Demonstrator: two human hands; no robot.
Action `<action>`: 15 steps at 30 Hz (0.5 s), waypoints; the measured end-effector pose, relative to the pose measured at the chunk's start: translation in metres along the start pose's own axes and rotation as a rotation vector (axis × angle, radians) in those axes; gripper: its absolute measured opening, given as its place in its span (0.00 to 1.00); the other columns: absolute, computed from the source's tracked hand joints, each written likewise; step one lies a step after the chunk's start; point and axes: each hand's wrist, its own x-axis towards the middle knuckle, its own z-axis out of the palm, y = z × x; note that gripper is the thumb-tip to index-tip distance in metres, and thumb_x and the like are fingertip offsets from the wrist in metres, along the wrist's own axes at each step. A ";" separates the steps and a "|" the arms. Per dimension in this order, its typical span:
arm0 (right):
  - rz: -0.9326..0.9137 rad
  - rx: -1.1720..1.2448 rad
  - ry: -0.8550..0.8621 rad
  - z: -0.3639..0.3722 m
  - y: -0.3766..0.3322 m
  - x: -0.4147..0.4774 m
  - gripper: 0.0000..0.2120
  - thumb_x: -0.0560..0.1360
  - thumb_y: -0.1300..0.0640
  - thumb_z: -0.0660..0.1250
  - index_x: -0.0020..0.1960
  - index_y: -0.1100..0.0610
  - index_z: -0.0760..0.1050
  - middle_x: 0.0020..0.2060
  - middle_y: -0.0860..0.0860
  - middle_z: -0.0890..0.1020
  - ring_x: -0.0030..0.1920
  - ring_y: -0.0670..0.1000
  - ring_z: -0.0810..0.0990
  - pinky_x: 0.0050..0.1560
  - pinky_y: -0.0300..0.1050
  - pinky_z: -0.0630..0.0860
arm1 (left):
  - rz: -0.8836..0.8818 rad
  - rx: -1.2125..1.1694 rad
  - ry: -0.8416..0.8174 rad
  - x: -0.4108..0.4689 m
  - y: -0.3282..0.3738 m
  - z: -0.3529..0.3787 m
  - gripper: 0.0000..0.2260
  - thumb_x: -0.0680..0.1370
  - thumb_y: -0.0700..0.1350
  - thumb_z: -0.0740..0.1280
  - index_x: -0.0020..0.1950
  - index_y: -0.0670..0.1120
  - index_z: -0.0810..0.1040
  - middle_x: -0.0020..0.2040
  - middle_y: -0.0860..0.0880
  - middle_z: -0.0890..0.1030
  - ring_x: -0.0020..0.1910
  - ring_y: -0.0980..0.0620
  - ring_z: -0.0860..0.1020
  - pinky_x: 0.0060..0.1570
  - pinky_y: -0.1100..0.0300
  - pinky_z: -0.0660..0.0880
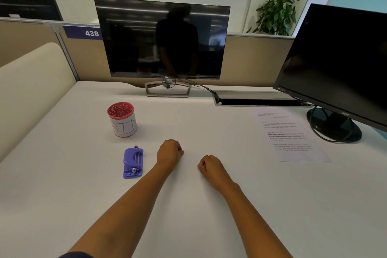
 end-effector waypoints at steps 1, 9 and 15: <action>-0.008 0.029 0.000 -0.002 0.001 0.000 0.07 0.79 0.59 0.56 0.46 0.59 0.71 0.49 0.54 0.74 0.49 0.51 0.73 0.49 0.38 0.68 | -0.011 0.026 -0.035 0.002 0.002 -0.002 0.09 0.75 0.43 0.68 0.50 0.39 0.81 0.50 0.42 0.83 0.48 0.43 0.81 0.49 0.55 0.76; -0.016 0.185 0.047 -0.004 0.007 -0.001 0.04 0.79 0.57 0.57 0.46 0.55 0.68 0.46 0.49 0.72 0.45 0.48 0.72 0.41 0.30 0.66 | -0.027 0.157 -0.230 0.013 0.010 -0.009 0.11 0.76 0.42 0.63 0.53 0.36 0.77 0.51 0.41 0.80 0.51 0.42 0.80 0.50 0.56 0.76; 0.010 0.243 0.051 -0.004 0.008 0.001 0.03 0.79 0.57 0.58 0.46 0.54 0.68 0.46 0.49 0.73 0.45 0.47 0.72 0.47 0.34 0.66 | 0.005 0.180 -0.247 0.010 0.012 -0.010 0.11 0.77 0.41 0.60 0.50 0.35 0.76 0.37 0.46 0.71 0.41 0.49 0.71 0.42 0.58 0.71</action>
